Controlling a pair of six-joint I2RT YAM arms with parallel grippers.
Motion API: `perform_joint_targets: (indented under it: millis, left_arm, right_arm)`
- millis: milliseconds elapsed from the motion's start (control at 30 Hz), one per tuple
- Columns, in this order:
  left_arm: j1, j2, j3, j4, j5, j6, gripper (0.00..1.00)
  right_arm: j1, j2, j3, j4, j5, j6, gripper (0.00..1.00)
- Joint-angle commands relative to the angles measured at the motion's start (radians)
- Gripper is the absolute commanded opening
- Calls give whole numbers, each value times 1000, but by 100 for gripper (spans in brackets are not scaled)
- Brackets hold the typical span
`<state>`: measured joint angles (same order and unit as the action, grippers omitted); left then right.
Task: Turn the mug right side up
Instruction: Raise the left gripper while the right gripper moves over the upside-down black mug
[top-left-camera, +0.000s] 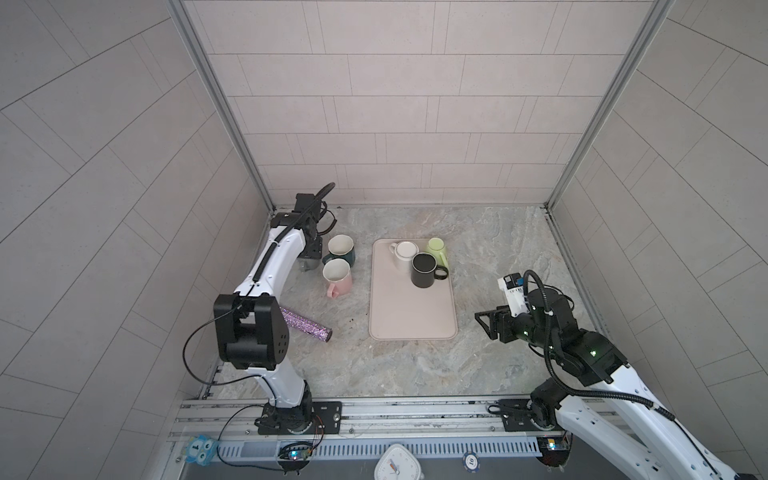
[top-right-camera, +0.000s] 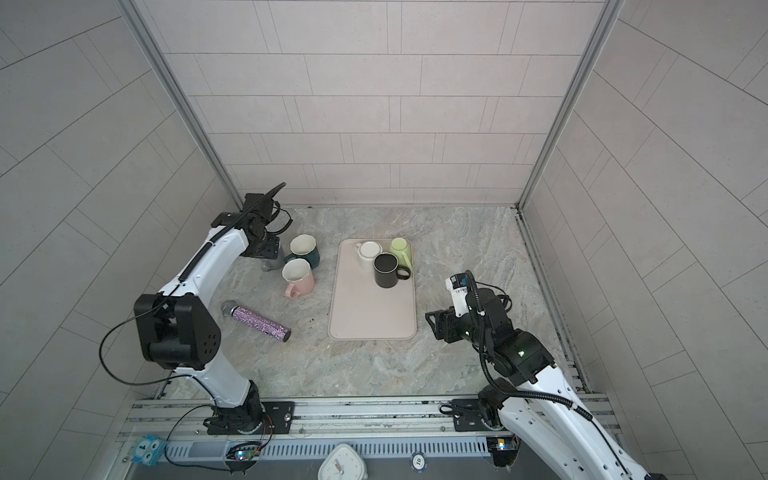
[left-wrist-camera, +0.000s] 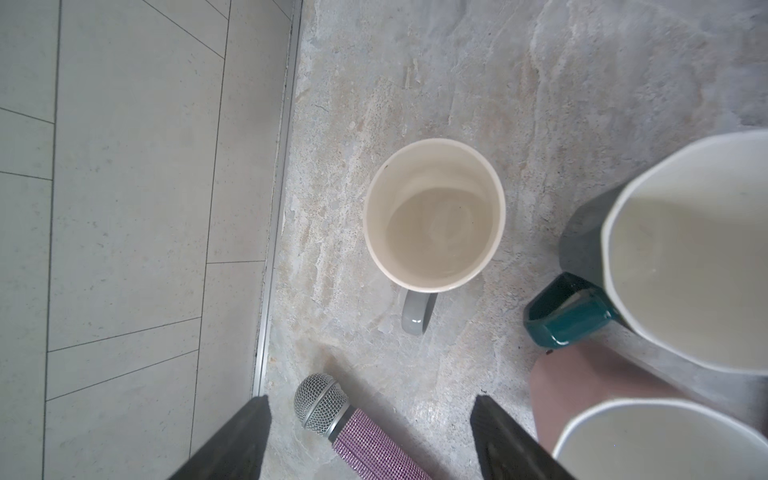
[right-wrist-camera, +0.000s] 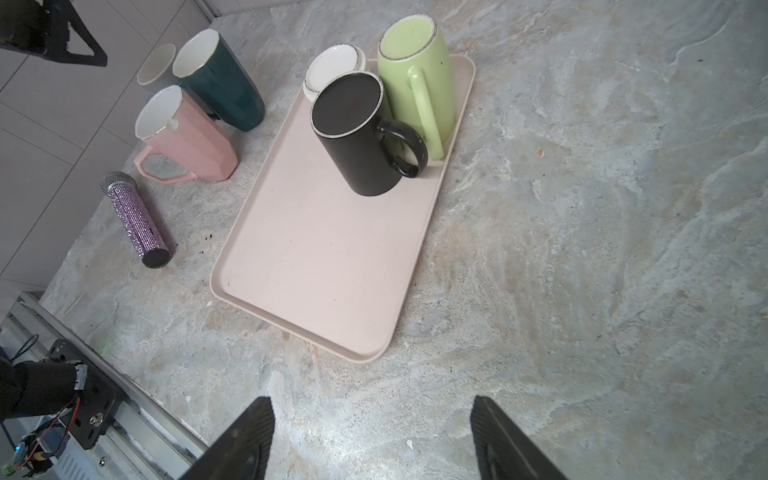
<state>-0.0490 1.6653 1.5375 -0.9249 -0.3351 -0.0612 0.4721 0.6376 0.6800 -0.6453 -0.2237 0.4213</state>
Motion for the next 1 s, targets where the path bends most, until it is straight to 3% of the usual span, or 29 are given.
perform_joint_targets:
  millis: [0, 200, 433, 700, 867, 967]
  left_arm:
    - [-7, -117, -20, -25, 63, -13, 86]
    - [-30, -299, -82, -19, 155, -57, 90]
    - [-89, -576, -319, 116, 307, -95, 100]
    - [-91, -688, -352, 89, 382, -56, 100]
    - [-99, -750, -441, 148, 481, -111, 100]
    - [-144, -750, -488, 172, 472, -114, 100]
  right_arm:
    - [-2, 40, -11, 47, -2, 33, 75]
    - [-2, 192, 27, 167, -14, 60, 75]
    - [-5, 478, 182, 281, 13, 33, 76]
    - [-45, 817, 452, 273, -30, 6, 76]
    - [-54, 916, 541, 270, -8, 5, 74]
    - [-54, 955, 550, 277, -34, 8, 73]
